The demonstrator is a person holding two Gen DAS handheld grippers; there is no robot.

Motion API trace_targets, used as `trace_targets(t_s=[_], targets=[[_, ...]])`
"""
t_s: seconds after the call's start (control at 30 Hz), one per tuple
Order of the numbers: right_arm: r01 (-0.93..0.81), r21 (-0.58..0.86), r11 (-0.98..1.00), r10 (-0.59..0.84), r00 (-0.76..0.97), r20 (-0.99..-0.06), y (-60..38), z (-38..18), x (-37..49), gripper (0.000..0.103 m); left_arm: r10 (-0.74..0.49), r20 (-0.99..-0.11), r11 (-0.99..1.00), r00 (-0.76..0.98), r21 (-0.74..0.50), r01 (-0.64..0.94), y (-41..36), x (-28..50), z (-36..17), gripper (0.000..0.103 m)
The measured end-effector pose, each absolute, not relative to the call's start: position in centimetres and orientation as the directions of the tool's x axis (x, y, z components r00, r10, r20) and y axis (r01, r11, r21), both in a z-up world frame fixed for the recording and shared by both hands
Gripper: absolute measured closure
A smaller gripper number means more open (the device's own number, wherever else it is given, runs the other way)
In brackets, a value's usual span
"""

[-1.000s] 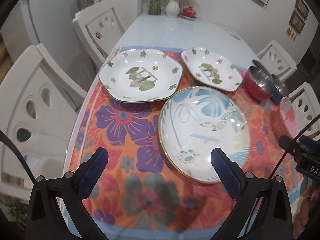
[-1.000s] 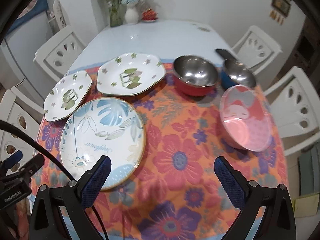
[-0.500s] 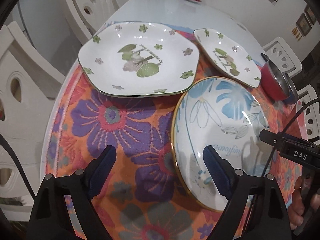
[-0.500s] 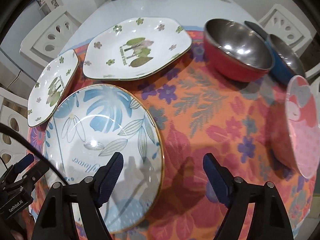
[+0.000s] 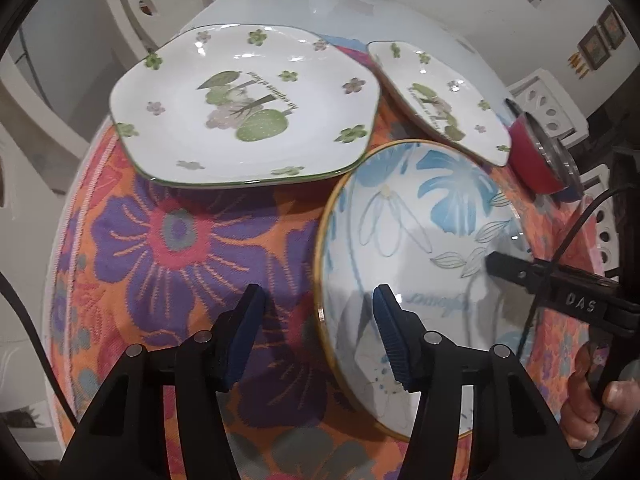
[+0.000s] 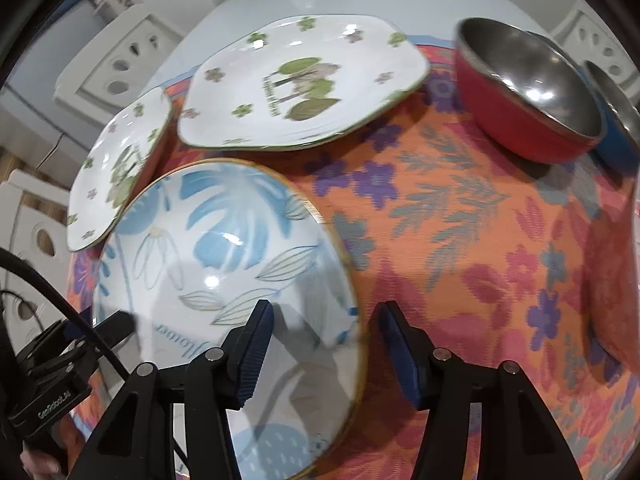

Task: Organize plates and bowls
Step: 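Grasp the rim of the blue-leaf round plate with the right tool while the left tool grips it too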

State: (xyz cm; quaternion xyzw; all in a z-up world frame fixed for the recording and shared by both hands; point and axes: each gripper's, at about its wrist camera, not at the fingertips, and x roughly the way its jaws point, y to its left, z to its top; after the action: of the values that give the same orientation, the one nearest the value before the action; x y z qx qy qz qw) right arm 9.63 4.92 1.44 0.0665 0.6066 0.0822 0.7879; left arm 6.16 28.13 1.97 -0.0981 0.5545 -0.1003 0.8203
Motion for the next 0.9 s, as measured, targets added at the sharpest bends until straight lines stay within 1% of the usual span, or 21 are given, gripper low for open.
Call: trace_targets(t_s=[0.03, 0.07, 0.13, 0.2, 0.23, 0.37, 0.47, 0.57, 0.9], targets=[[-0.068, 0.213, 0.975, 0.223, 0.247, -0.943, 5.3, 1.5, 9.6, 0.052, -0.303, -0.882, 0.952, 0.36, -0.298, 0.072, 28.0, 6.2, 1.9, 0.05], [-0.082, 0.19, 0.978, 0.204, 0.244, -0.948, 5.9, 1.6, 9.6, 0.052, -0.329, -0.876, 0.944, 0.352, -0.318, 0.09, 27.7, 6.2, 1.8, 0.05], [-0.107, 0.169, 0.98, 0.192, 0.255, -0.948, 6.4, 1.7, 9.5, 0.052, -0.346, -0.87, 0.938, 0.35, -0.32, 0.132, 26.6, 6.1, 1.8, 0.05], [-0.109, 0.175, 0.979, 0.197, 0.251, -0.948, 6.4, 1.6, 9.5, 0.052, -0.288, -0.887, 0.957, 0.361, -0.254, 0.14, 25.5, 6.0, 1.9, 0.05], [-0.11, 0.176, 0.978, 0.199, 0.252, -0.947, 6.2, 1.6, 9.3, 0.054, -0.283, -0.887, 0.959, 0.364, -0.249, 0.138, 25.4, 5.9, 1.9, 0.05], [-0.139, 0.163, 0.977, 0.195, 0.264, -0.945, 6.0, 2.2, 8.3, 0.056, -0.347, -0.865, 0.938, 0.364, -0.327, 0.118, 26.6, 5.3, 2.3, 0.05], [-0.146, 0.16, 0.976, 0.195, 0.268, -0.944, 6.3, 2.6, 7.0, 0.056, -0.331, -0.868, 0.944, 0.371, -0.302, 0.136, 26.5, 4.1, 2.9, 0.051], [-0.127, 0.167, 0.978, 0.196, 0.267, -0.944, 6.4, 3.4, 5.3, 0.056, -0.342, -0.862, 0.94, 0.374, -0.321, 0.118, 26.9, 2.4, 3.7, 0.051], [-0.132, 0.18, 0.975, 0.207, 0.223, -0.953, 9.1, 5.7, -1.1, 0.056, -0.301, -0.877, 0.953, 0.376, -0.29, 0.086, 29.4, -3.5, 6.4, 0.051]])
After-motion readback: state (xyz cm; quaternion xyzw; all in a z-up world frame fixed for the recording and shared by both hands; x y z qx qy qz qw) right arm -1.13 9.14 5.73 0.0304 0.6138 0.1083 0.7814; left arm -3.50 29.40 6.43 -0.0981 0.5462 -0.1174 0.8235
